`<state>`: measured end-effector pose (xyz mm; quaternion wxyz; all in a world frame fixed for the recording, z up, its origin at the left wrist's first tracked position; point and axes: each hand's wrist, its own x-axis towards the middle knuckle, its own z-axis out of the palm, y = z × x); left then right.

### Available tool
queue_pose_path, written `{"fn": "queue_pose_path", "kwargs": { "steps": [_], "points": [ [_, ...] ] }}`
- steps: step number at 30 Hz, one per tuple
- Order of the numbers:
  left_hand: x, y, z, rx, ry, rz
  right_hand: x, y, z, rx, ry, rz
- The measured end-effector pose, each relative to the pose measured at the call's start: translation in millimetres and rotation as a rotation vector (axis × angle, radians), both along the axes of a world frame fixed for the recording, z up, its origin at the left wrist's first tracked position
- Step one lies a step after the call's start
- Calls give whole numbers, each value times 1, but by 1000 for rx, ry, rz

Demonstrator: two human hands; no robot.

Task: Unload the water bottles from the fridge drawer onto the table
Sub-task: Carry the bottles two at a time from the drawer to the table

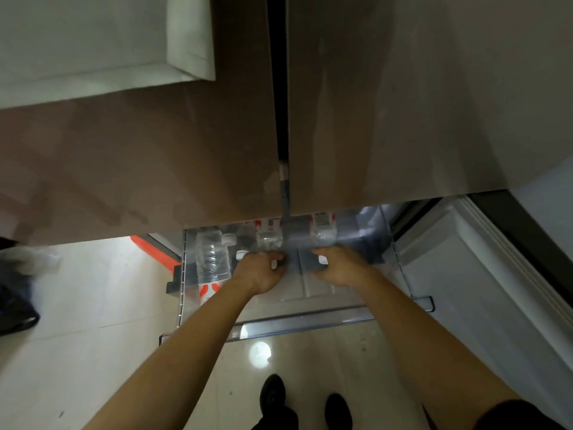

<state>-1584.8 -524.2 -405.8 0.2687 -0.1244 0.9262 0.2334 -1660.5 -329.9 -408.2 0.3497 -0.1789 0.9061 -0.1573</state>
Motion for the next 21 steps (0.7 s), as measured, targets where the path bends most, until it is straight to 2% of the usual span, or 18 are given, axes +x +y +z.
{"fn": "queue_pose_path", "kwargs": {
  "steps": [3, 7, 9, 12, 15, 21],
  "points": [
    [19, 6, 19, -28, 96, 50, 12, 8, 23, -40, 83, -11],
    [36, 12, 53, -123, 424, 173, 26, 13, 64, -137, 348, -14],
    [36, 9, 67, -140, 553, 244, 25, 13, 85, -181, 450, -91],
    [39, 5, 80, -127, 575, 220, 21, 13, 105, -196, 359, -204],
    [45, 6, 84, -109, 567, 116, 32, 13, 108, -246, 255, -180],
    [45, -1, 65, 43, 560, 254, 48, 12, 95, -253, 339, -274]
  ]
}}
